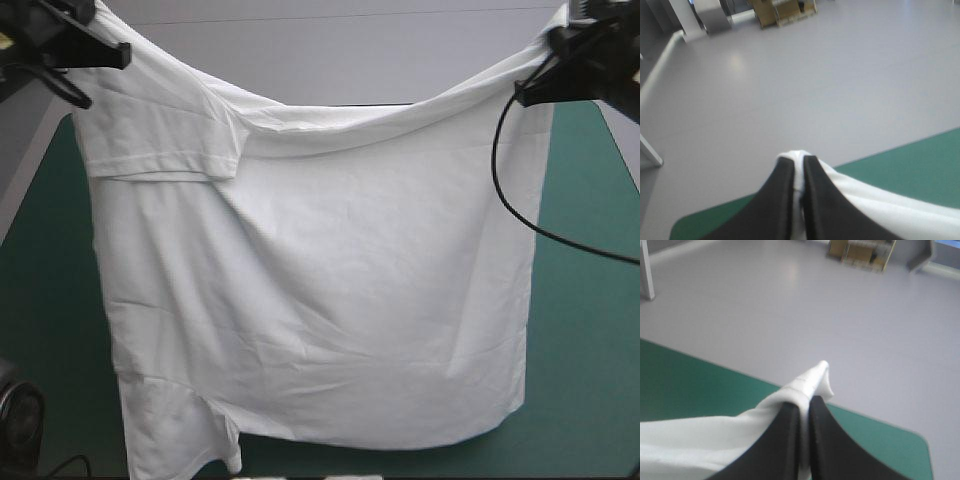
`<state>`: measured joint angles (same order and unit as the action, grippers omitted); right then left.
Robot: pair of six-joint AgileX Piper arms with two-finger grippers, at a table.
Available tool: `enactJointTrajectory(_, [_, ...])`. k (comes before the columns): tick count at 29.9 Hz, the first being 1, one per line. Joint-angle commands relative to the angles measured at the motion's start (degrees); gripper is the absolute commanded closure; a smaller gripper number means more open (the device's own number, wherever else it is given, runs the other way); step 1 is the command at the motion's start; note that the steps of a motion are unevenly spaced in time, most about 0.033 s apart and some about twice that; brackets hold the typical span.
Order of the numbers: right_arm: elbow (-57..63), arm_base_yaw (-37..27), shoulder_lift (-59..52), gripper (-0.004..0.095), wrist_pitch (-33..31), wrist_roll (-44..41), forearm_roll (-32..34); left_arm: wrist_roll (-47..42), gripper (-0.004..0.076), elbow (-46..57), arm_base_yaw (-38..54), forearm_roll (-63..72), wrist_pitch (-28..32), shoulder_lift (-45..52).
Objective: Fold the cloth
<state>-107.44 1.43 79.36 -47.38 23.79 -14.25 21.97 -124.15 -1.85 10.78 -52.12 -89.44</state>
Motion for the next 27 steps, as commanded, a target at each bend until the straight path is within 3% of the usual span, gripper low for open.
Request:
enactJointTrajectory(1, [0.04,0.02,6.04,0.0922,4.22,-0.07,-0.32,-0.56,0.0705,-0.47,-0.19,0.40,4.34,-4.38])
enactJointTrajectory(7, [-3.59,0.02,24.16,0.0922,9.39,0.83,-1.68,0.72,0.0705,-0.47,-0.19,3.20,8.68,-18.77])
enactJointTrajectory(12, [-14.13,0.02,37.17,0.0921,7.84,1.77,-4.69,4.20,0.0705,-0.47,-0.29,7.47,11.01,-27.14])
enactJointTrajectory(19, [-30.56,-0.08,49.98,0.0915,2.11,-1.38,-3.56,4.53,0.0705,-0.47,-0.29,7.26,11.55,-30.15])
enactJointTrajectory(21, [-32.55,-0.08,51.06,0.0876,1.60,-1.51,-2.72,4.53,0.0704,-0.47,-0.29,7.26,11.55,-30.28])
enactJointTrajectory(24, [-32.57,-0.08,50.78,0.0727,2.01,-1.51,-1.83,4.53,0.0686,-0.47,-0.29,7.26,11.43,-30.46])
enactJointTrajectory(27, [-32.57,-0.74,49.86,0.0534,1.80,-1.51,-1.97,4.53,0.0583,-0.47,-0.29,7.96,10.96,-30.65])
